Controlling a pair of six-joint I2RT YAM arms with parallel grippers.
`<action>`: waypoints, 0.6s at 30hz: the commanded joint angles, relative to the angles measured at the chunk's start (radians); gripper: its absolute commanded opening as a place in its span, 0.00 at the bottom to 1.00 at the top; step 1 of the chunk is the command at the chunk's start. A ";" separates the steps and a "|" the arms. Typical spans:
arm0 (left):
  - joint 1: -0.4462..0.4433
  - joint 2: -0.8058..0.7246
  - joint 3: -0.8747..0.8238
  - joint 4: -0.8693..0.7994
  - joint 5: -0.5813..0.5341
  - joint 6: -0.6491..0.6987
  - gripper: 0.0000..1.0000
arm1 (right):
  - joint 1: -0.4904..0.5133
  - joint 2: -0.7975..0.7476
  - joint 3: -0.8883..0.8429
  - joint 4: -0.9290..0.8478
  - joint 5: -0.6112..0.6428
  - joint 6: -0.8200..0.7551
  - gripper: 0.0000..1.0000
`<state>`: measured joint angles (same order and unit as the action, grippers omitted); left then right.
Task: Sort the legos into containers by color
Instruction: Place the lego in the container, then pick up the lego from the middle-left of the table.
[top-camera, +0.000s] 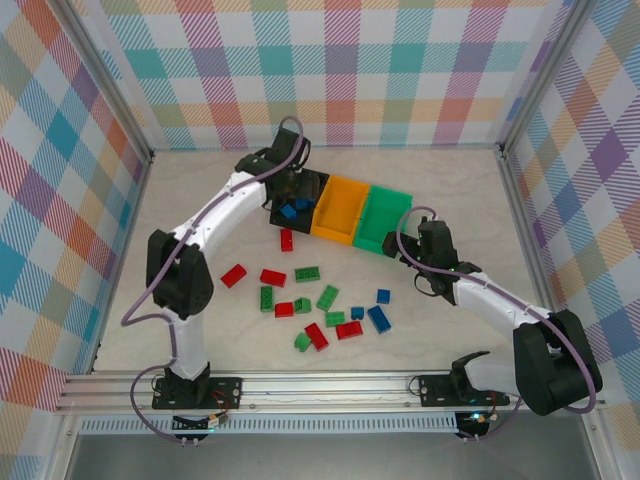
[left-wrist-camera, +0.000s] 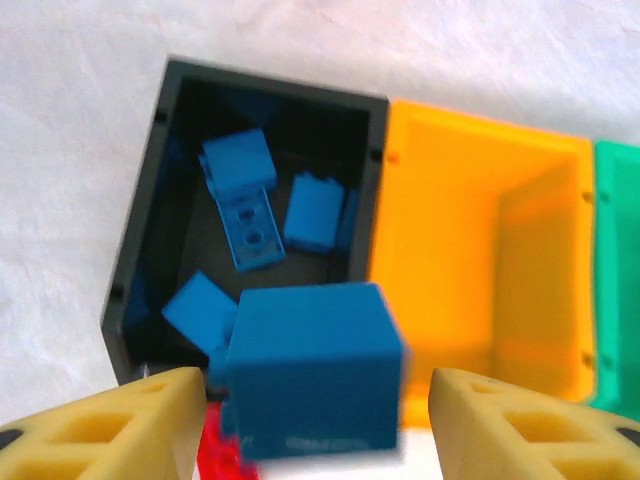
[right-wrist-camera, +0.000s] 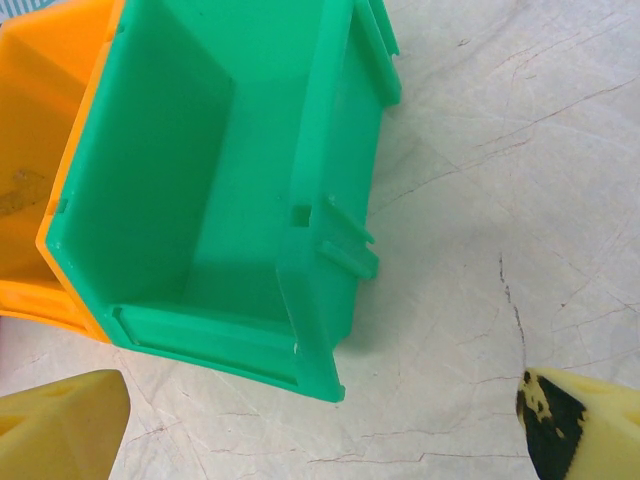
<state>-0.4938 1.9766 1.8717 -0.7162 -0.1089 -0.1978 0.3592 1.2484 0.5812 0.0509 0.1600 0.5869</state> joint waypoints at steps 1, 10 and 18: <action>0.006 0.078 0.105 -0.094 -0.020 -0.021 0.69 | 0.004 -0.015 0.003 0.001 0.010 -0.014 0.99; -0.140 -0.178 -0.288 0.109 0.145 -0.056 0.69 | 0.004 -0.016 0.002 0.006 0.000 -0.007 0.99; -0.386 -0.272 -0.554 0.157 0.381 0.059 0.69 | 0.004 0.002 0.012 0.000 0.003 -0.009 0.99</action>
<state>-0.8314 1.7126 1.3907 -0.5945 0.1249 -0.2043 0.3592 1.2484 0.5812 0.0505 0.1596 0.5873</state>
